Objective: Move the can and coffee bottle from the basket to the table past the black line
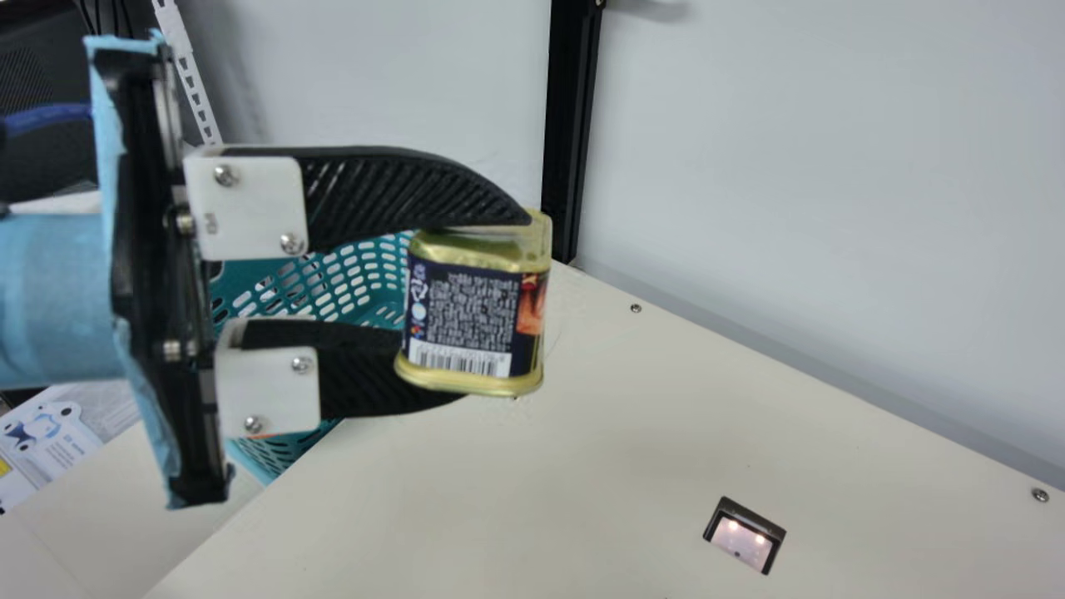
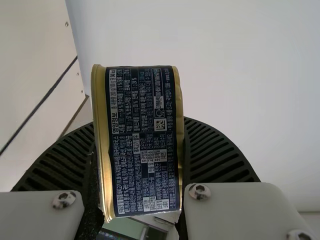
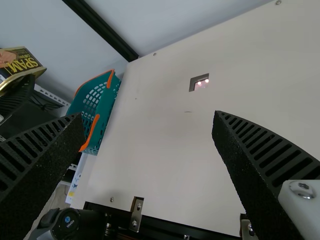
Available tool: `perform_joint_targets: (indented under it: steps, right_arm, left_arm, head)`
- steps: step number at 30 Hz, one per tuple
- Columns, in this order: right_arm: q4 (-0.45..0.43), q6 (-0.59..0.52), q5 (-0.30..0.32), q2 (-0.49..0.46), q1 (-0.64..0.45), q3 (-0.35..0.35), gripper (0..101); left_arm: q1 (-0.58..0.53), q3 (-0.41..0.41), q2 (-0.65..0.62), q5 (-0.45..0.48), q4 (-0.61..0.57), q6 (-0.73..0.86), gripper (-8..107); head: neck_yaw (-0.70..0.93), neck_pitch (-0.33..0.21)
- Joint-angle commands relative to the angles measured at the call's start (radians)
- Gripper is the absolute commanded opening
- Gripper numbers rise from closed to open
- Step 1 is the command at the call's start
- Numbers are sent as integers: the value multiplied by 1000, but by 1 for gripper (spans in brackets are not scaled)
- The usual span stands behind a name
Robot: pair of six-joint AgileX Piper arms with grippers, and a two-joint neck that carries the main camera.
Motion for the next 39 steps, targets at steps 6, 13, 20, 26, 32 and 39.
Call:
perform_joint_targets:
  steps: [6, 13, 20, 26, 32, 39]
  right_arm:
    - [0, 0, 0, 0, 0, 0, 101]
    - [0, 0, 0, 0, 0, 0, 101]
    - [0, 0, 0, 0, 0, 0, 101]
    - [0, 0, 0, 0, 0, 0, 101]
    - [0, 0, 0, 0, 0, 0, 101]
    - [0, 0, 0, 0, 0, 0, 101]
  left_arm:
    - [-36, -13, 2, -13, 22, -59, 10]
    - [-36, -13, 2, -13, 23, -59, 10]
    - [-36, -13, 2, -13, 23, -59, 10]
    - [-18, -8, 10, -5, 15, -29, 10]
    - [14, -40, 63, -39, 73, 77, 10]
    - [-5, -133, 175, -146, 234, 290, 10]
  head:
    - [15, -25]
    - [15, -25]
    - [15, -25]
    - [15, -25]
    - [15, -25]
    - [15, -25]
